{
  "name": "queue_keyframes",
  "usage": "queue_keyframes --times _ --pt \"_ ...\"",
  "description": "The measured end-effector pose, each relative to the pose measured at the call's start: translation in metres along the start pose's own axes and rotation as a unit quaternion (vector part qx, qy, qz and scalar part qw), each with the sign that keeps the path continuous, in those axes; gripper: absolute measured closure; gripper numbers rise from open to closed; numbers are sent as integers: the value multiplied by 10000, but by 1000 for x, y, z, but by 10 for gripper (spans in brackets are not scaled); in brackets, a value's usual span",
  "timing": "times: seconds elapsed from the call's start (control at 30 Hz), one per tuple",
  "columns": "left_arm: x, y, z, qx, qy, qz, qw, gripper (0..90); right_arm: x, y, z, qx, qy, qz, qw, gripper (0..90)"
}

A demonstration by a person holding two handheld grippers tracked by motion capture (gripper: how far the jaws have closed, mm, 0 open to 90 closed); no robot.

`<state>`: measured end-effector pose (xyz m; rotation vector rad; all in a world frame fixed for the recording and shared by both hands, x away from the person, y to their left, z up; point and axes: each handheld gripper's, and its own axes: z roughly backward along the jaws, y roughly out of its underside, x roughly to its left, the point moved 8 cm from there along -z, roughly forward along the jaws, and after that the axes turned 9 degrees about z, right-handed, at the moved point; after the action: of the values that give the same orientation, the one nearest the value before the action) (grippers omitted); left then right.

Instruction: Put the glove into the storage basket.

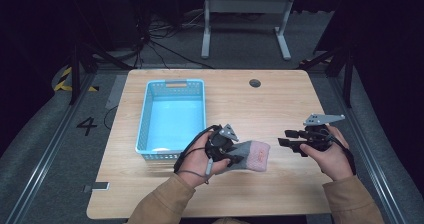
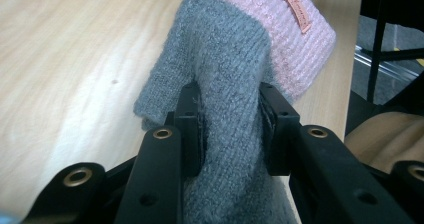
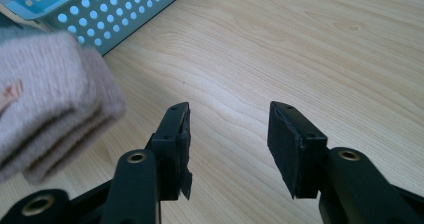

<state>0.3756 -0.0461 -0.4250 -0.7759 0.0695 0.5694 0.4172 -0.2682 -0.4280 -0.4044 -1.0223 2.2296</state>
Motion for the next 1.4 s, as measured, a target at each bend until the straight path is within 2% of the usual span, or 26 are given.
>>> queue_keyframes --times 0.3,0.47,0.73,1.03,1.27,1.4 --pt "14 -3 32 -258 -248 173 9992 680 -5 -6 -11 35 -72 12 10000 519" --pt "28 -5 55 -380 -486 311 9976 679 -9 -11 -16 15 -124 18 9999 519" --pt "49 -1 80 -499 -753 353 9953 678 -8 -15 -24 42 -203 35 9998 517" --pt "79 3 97 -506 -969 473 9929 678 -10 -12 -23 51 -157 -5 9999 515" --pt "105 6 108 -587 -1209 619 9890 677 -12 -5 -17 60 -89 -85 9999 513" --pt "119 8 111 -537 -1349 680 9871 676 -10 1 -19 133 -79 -118 9998 511"
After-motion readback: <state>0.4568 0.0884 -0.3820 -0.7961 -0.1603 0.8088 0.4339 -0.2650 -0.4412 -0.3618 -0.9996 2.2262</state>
